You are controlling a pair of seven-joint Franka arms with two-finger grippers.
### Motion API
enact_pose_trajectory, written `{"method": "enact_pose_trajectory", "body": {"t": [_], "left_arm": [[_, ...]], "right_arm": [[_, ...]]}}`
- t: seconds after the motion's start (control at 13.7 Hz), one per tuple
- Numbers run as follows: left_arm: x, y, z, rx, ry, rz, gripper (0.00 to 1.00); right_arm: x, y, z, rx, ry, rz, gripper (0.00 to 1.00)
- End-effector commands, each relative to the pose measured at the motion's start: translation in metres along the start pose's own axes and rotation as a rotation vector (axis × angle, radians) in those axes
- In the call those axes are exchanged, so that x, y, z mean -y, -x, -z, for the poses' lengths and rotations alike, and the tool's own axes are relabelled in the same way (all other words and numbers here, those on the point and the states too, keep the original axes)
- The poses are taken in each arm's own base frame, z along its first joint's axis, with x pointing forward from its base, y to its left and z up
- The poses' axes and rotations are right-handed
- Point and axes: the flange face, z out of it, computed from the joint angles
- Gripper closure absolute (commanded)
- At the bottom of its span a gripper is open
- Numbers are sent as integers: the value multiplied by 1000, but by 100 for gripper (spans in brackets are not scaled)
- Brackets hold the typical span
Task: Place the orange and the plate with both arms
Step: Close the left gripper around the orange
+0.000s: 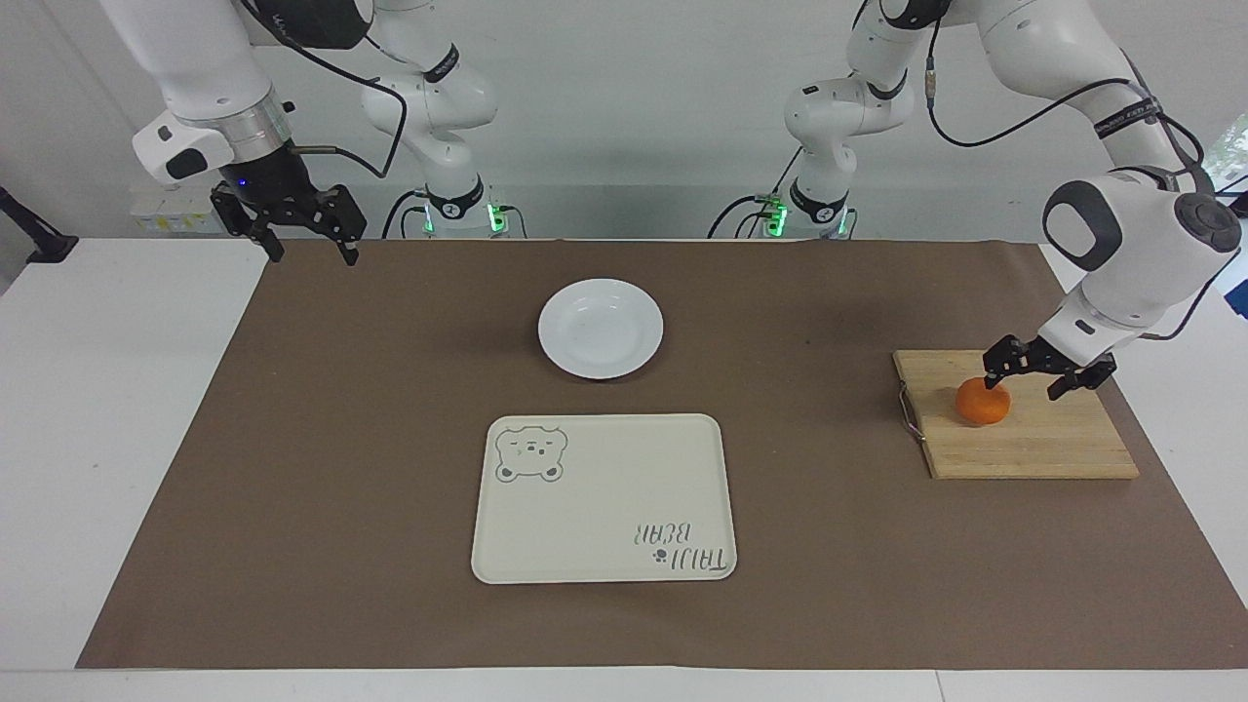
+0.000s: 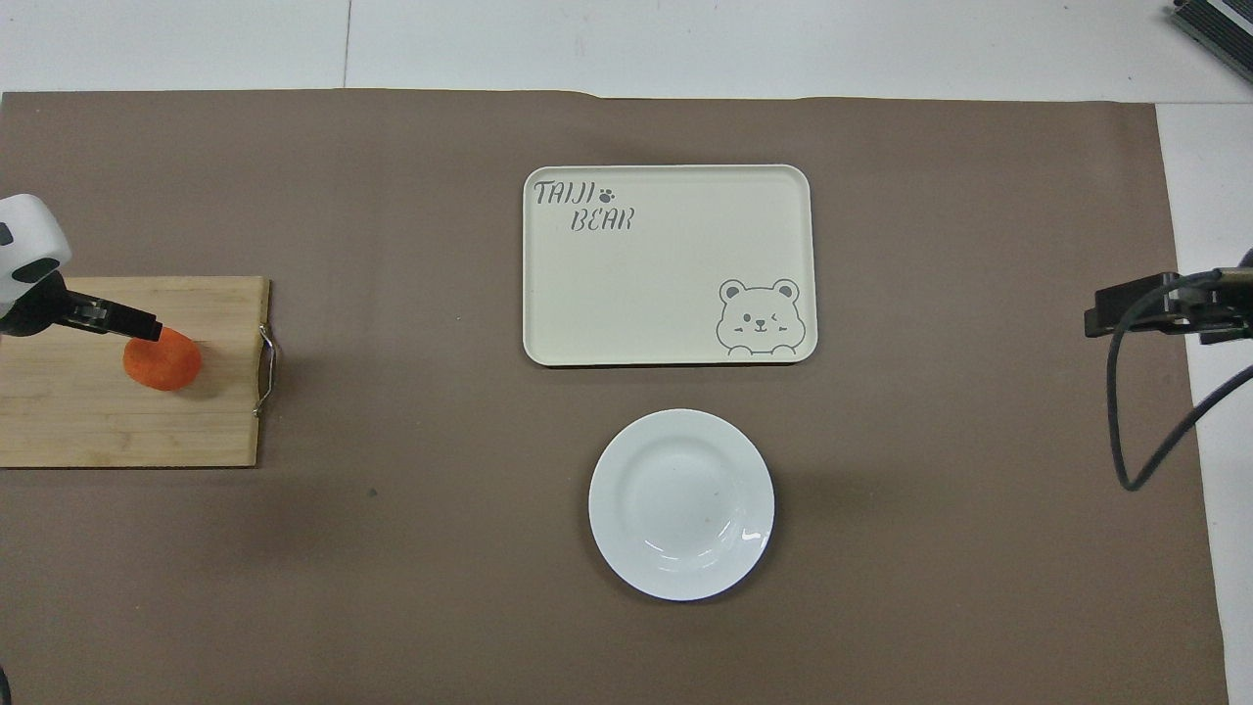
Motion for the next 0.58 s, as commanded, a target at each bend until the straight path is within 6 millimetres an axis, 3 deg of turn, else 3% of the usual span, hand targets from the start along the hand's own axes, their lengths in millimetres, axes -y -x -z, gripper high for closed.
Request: {"method": "enact_pose_trajectory", "body": {"t": [0.0, 0.51], "left_arm": [[0, 8, -32, -6, -3, -1, 0], [-7, 24, -67, -3, -1, 35, 0]], "right_arm": [[-2, 6, 2, -1, 3, 15, 0], [-2, 6, 2, -1, 3, 15, 0]]}}
